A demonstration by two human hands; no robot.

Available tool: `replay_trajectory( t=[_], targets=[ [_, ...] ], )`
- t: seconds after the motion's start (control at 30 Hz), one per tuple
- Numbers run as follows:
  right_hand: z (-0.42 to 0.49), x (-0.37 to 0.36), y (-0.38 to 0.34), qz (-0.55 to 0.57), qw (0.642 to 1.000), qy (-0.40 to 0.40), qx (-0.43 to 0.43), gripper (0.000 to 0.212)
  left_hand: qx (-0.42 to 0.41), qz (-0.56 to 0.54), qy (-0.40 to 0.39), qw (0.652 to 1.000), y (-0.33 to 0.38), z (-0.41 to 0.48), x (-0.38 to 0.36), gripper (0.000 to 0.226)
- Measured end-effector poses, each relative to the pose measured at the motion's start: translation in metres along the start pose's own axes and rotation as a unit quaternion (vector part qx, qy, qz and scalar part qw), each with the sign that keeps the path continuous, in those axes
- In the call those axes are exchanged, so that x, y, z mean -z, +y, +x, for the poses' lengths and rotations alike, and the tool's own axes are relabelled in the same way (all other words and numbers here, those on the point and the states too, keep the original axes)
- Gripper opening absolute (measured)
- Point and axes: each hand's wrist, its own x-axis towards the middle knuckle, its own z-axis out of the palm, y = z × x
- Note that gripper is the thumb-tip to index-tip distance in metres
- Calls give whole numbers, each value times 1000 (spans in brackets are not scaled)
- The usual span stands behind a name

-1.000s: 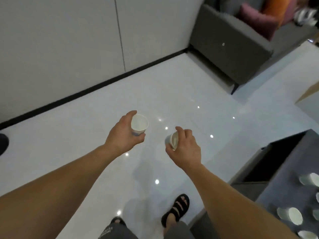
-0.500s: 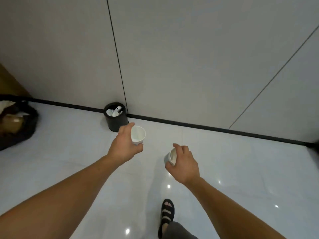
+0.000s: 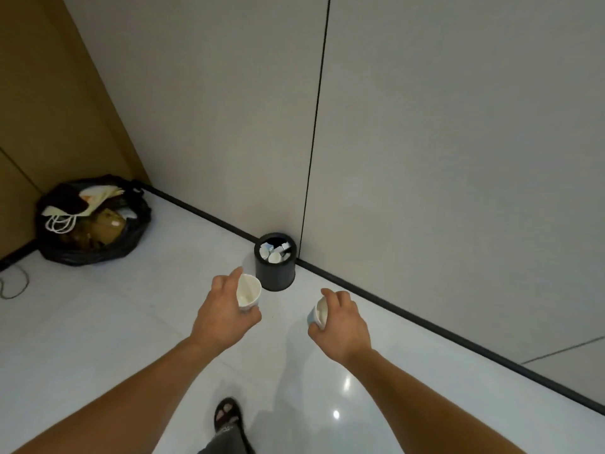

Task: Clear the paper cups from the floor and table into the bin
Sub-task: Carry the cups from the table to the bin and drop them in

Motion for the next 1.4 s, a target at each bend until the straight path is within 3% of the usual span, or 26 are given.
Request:
replay_trajectory(
  t=[0.17,0.33,0.77,0.93,1.17,1.4],
  targets=[
    [99,-15,-51,-3,1000,19,14,70,4,-4,-10,1000,-31,101,13,82],
    [166,-24,-79,13,1000,26,-11,73,-52,17,-34,998,-44,192,26,79],
    [345,-104,-64,61,993,-53,-84,77,-73,67,-118,988,-81,377,-33,89],
    [434,-169,-35,78,989,-65,-105,73,-70,84,-163,981,-119,465,-99,87],
    [541,-294,30,54,995,-33,-73,70,-111,78,-161,978,-199,585,-244,84],
    [596,-429,73,52,994,-18,-91,72,-186,102,-185,960,-289,623,-373,86]
  ],
)
